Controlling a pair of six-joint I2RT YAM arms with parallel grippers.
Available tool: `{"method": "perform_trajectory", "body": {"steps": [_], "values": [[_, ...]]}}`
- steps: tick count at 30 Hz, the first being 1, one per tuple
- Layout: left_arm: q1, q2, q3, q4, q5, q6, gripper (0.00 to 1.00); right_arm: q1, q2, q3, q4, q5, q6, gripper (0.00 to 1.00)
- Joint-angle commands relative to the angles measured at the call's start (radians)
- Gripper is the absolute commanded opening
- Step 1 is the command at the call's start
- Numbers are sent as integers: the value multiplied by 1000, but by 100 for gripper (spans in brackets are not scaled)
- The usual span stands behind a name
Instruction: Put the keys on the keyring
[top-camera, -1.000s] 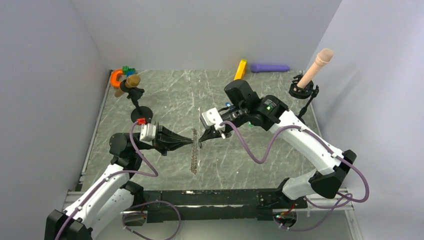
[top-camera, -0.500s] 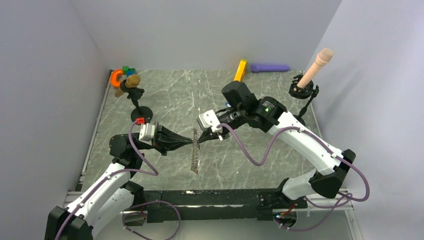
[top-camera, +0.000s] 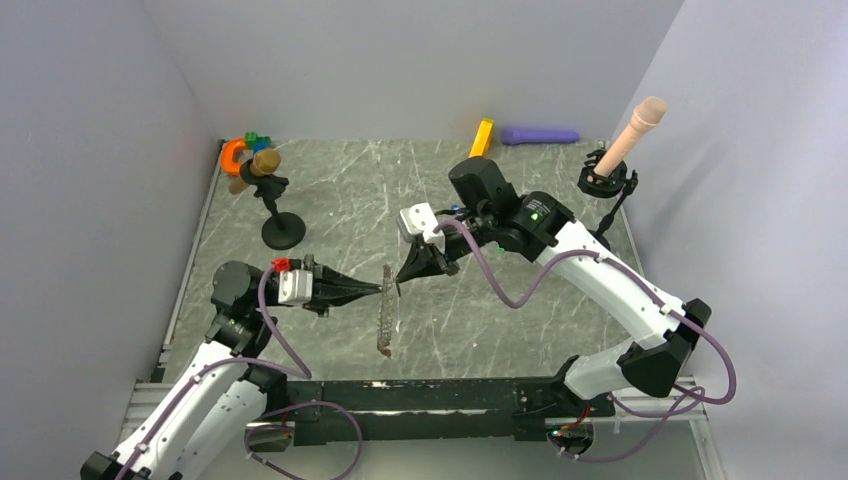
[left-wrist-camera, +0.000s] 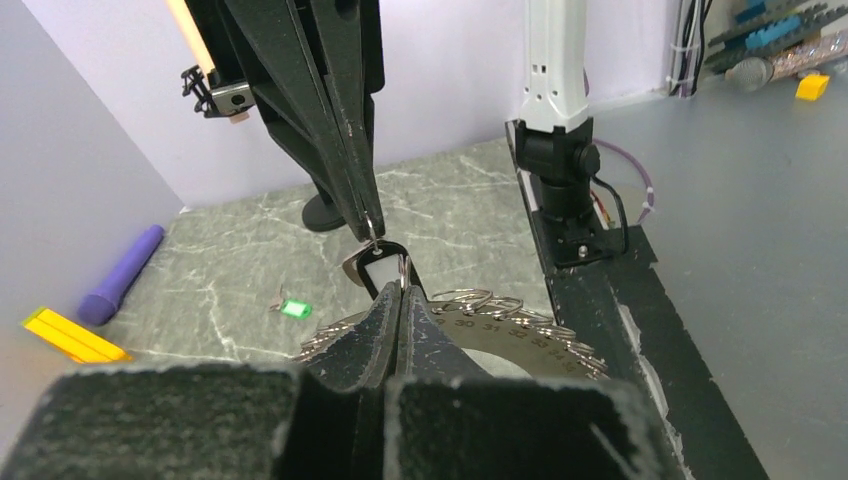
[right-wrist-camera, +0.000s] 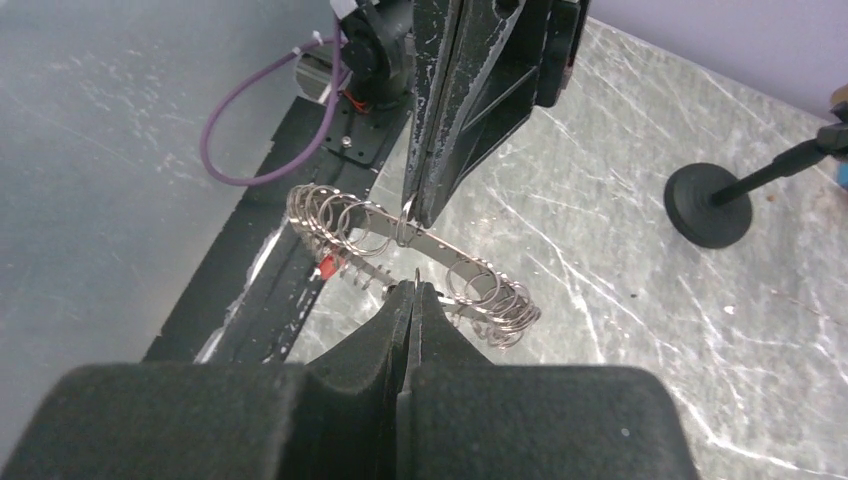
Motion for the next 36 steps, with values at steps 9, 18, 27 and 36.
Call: {"method": "perform_trajectory", "body": {"steps": [9, 18, 27, 36], "values": [[-11, 15, 327, -899, 11, 805, 0, -25, 15, -57, 126, -214, 162, 0], [-14, 41, 385, -1040, 38, 935, 0, -73, 35, -86, 211, -262, 275, 0], [-50, 51, 393, -1035, 1, 950, 0, -75, 54, -121, 312, -301, 400, 0], [-69, 49, 411, -1054, -64, 988, 0, -75, 58, -142, 347, -283, 447, 0]]}}
